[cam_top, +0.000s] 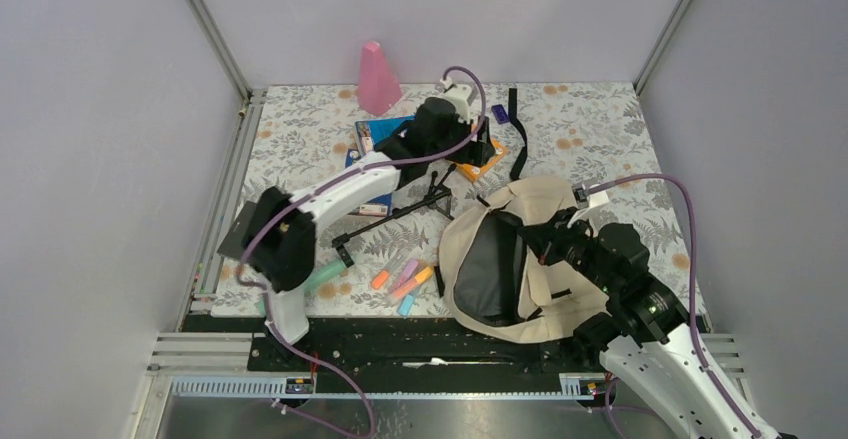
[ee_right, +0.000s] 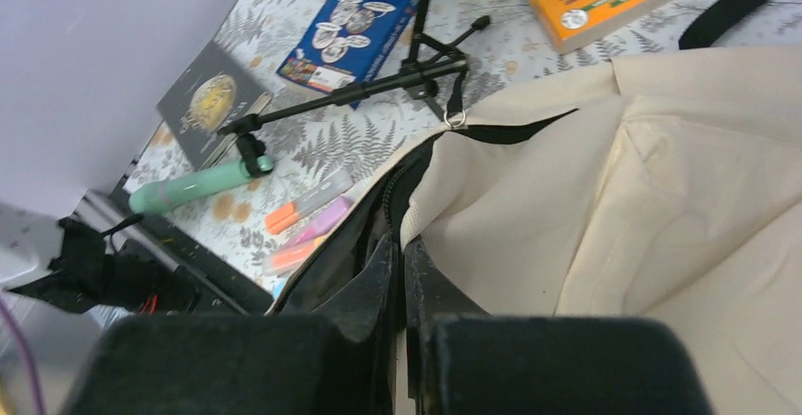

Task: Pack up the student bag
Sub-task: Unzip the student bag at the center of the board.

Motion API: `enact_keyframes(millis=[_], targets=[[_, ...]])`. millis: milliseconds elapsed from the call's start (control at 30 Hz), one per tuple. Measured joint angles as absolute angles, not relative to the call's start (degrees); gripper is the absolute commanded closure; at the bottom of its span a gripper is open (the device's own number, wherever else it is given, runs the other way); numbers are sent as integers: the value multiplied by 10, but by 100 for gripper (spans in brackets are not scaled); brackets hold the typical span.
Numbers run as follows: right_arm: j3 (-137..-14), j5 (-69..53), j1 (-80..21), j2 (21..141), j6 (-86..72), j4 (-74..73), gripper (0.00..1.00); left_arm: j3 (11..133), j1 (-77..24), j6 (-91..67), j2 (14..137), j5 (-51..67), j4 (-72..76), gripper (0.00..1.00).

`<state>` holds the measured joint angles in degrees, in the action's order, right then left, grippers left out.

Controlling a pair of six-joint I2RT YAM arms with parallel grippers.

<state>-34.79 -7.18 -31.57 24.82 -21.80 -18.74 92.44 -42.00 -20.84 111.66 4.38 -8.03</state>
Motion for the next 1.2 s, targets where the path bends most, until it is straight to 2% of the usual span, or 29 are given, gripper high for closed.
enact_keyframes(millis=[233,400,633,900,967,1000,1100,1133,1200], targets=[[-331,6,-316,245,-243,-186,100,724,-422,-214,863,20,18,10],[-327,25,-316,253,-250,-184,100,599,-447,-223,764,17,48,4],[-327,26,-316,273,-253,-170,100,536,-523,-256,784,39,23,1],[-327,26,-316,274,-253,-169,100,548,-559,-271,848,-41,-53,1],[-327,26,-316,274,-253,-169,100,548,-559,-271,860,-45,-55,10],[-327,26,-316,275,-253,-169,100,552,-560,-272,869,-46,-57,21],[-327,28,-316,281,-253,-169,100,562,-564,-274,898,-50,-59,72],[-327,30,-316,282,-253,-169,100,562,-564,-279,902,-50,-59,81],[-330,39,-316,288,-250,-176,100,562,-566,-272,906,-58,-67,92]])
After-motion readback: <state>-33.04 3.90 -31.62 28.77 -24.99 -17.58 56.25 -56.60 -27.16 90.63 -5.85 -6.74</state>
